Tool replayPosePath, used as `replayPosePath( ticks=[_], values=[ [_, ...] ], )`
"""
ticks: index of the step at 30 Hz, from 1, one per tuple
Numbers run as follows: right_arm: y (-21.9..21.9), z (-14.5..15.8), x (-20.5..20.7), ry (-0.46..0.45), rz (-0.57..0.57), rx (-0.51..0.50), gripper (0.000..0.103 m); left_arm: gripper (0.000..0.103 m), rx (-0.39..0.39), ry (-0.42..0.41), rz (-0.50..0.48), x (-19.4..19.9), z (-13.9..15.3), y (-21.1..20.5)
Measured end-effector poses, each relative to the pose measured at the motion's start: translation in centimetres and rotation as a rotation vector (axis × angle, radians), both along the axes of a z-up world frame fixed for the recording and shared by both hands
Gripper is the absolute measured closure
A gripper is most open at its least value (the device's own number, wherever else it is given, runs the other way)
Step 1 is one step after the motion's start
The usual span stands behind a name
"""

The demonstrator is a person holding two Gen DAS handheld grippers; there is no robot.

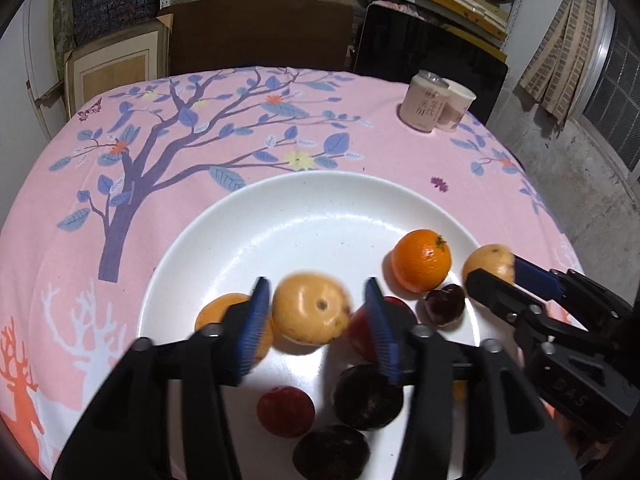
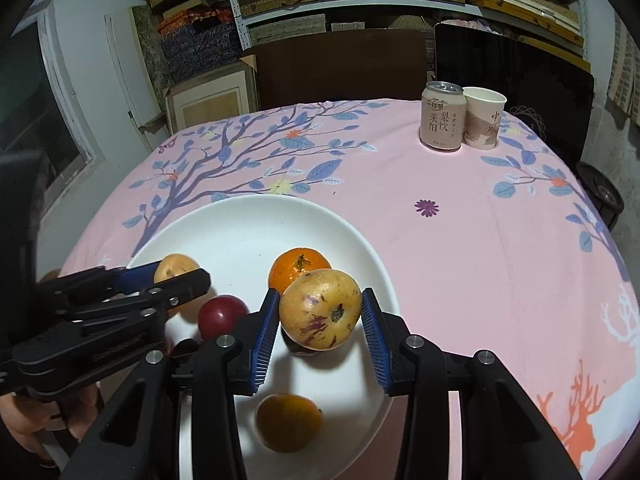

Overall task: Organize fruits
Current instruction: 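Lower both pale yellow tomatoes onto the white plate and open both tools, then grasp a large orange with the right tool while the left grasps a small orange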

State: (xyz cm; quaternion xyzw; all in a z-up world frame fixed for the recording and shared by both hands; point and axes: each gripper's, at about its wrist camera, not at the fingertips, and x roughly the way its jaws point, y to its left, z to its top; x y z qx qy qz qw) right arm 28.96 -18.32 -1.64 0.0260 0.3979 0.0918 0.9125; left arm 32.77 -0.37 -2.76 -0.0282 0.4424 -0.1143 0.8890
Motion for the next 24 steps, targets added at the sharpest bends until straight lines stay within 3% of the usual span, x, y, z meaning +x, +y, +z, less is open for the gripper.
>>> replayPosePath(
  ticks=[2,8,12,17,24],
  values=[
    [-0.3,0.6,-0.7,-0.021,0.001,0.002,0.046,0.023,-0.023,-0.041,0.027,-1.2,1.3,0.7],
    [-1.6,2.9,-5.8,-0.054,0.02,0.025,0.046,0.021,-0.117,-0.065,0.03,-6.2,4.2,3.0],
    [-1.7,3.1,-11.9,-0.063,0.065,0.013,0.043,0.019,-0.082,-0.083,-0.029,-12.2,4.3,3.6],
    [-0.7,0.8,-18.4,-0.055,0.15,-0.002,0.043,0.019,0.0,-0.103,-0.098,-20.3,2.4,3.7],
    [0.7,-2.4,-22.2,-0.021,0.189,0.012,0.043,0.019,0.155,-0.094,-0.137,-26.7,-1.9,2.3]
  ],
)
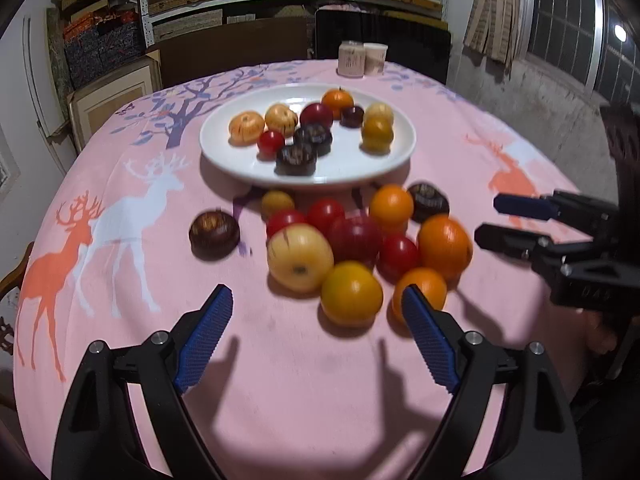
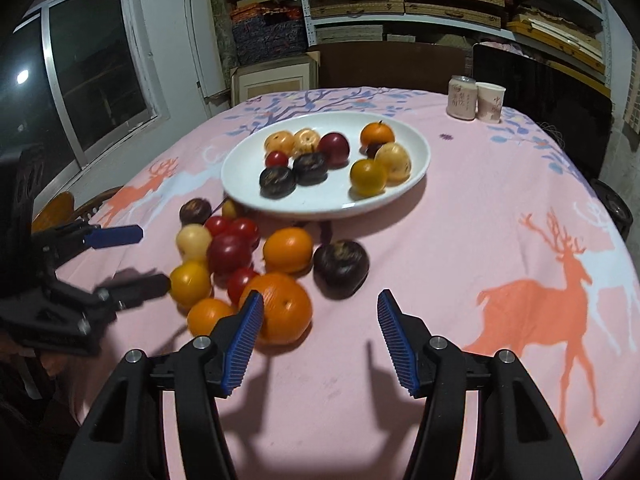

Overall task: Organize fruits
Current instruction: 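Grasp a large orange with the right tool while the left grasps a small orange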

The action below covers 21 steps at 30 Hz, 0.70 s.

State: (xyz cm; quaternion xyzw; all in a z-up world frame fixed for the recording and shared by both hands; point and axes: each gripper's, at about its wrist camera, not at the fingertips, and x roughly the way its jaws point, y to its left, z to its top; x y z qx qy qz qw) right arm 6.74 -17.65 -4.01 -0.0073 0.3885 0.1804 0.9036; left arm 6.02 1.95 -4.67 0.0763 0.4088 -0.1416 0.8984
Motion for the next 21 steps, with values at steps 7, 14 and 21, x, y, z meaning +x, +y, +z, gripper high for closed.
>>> replayPosePath(
  ticks=[7,14,21],
  values=[
    [1.4,-0.9,-0.3,0.021,0.02,-0.008,0.044,0.019,-0.037,0.026,0.042,-1.1,-1.5,0.2],
    [2.4,-2.1,2.1,0.098,0.032,0.017,0.045,0.019,-0.026,0.044,0.044,-1.0,-2.0,-0.3],
    [0.5,-2.1,2.5,0.101,-0.011,0.133,0.057,0.019,-0.021,0.024,0.103,-0.1,-1.6,-0.2]
  ],
)
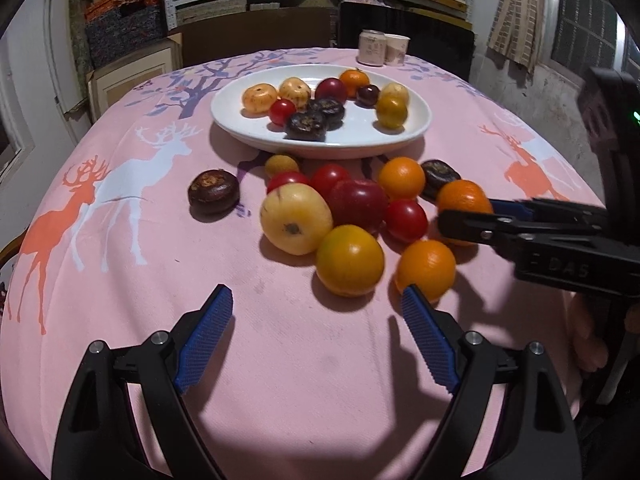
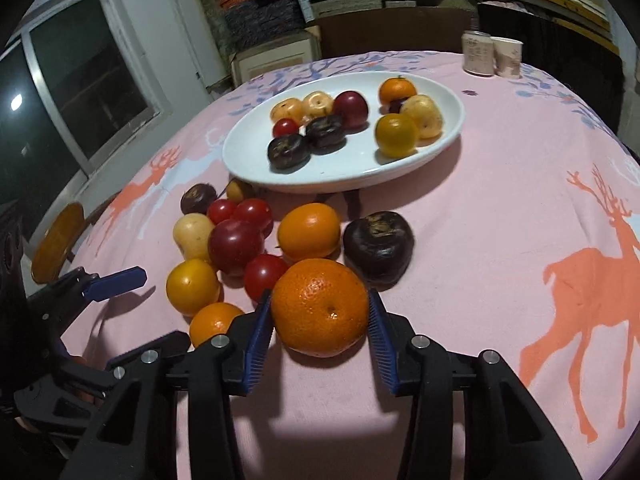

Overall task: Organize fruits
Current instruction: 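Grasp a large orange with the right tool while the left grasps a small orange, then carry both oranges onto the white plate and open both tools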

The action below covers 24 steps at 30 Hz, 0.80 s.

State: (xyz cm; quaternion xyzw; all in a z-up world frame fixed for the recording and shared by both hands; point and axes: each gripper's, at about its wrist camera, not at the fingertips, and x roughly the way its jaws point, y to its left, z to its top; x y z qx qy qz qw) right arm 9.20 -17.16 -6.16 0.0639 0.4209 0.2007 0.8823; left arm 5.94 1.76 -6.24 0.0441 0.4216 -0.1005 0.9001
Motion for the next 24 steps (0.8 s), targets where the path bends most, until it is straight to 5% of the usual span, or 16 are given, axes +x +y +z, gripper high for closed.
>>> replayPosePath(
  ticks=[7,17,24],
  values=[
    [-2.7,0.5,-0.4,-0.025,-0.052,0.081,0.057,0.019,-0.036,-0.038,-0.081,-0.9,1.0,-2.3],
    [-4.9,0.2,-0.1,-0.014,-0.104,0.135,0.057,0.052,0.007,-0.094,-0.22,-2.1,1.2,-7.0],
    [-5.3,0.3,-0.3,-0.019,-0.1,0.16,0.057,0.052,-0.03,-0.117,-0.257,-3.4,2.3,-7.3]
  ],
)
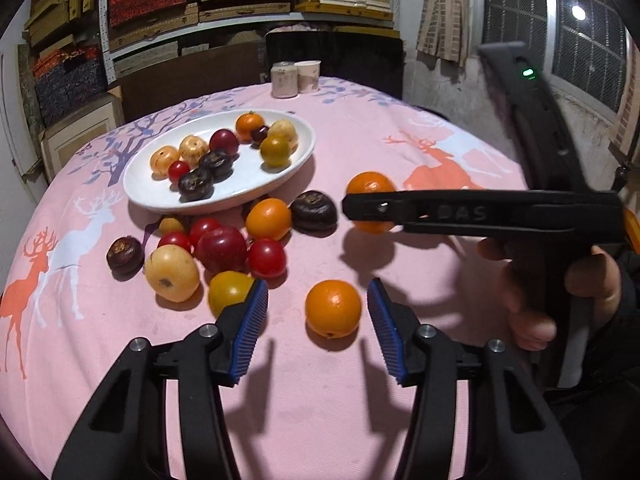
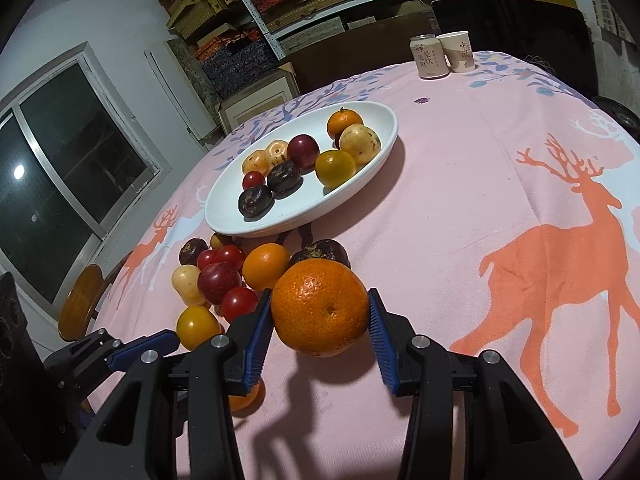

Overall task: Organize fruits
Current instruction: 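Carry both oranges onto the white plate and open both tools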

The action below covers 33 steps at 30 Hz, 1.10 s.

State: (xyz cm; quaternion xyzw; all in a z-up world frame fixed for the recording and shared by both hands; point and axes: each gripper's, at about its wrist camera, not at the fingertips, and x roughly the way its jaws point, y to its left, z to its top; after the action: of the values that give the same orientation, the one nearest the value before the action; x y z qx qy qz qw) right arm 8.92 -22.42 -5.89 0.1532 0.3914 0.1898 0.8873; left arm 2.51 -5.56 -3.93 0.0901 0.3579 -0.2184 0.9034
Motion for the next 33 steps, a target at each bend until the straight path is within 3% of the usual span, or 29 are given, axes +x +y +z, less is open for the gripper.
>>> replayPosePath(
  ticks=[4,9,11,16,33],
  values=[
    [-0.3,-0.1,0.1,0.006,-0.002,0.024,0.057,0.052,0.028,-0.003,-0.067,-0.6,-0.5,-1.7],
    [-0.4,0.0,-0.1,0.0,-0.002,0.024,0.057,0.051,0.076,0.069,-0.015,1.6,-3.0,-2.1],
    [-0.5,-0.1,-0.1,0.002,-0.004,0.028,0.057,0.051,0.063,0.117,0.007,2.4,-3.6,-1.8],
    [-0.6,-0.1,-0.1,0.002,-0.003,0.029,0.057,0.068,0.019,0.141,0.038,3.0,-3.7,-0.9],
    [0.0,0.3,-0.6,-0.028,0.008,-0.009,0.057,0.068,-0.091,0.074,0.1,2.0,-1.3,2.7]
  ],
)
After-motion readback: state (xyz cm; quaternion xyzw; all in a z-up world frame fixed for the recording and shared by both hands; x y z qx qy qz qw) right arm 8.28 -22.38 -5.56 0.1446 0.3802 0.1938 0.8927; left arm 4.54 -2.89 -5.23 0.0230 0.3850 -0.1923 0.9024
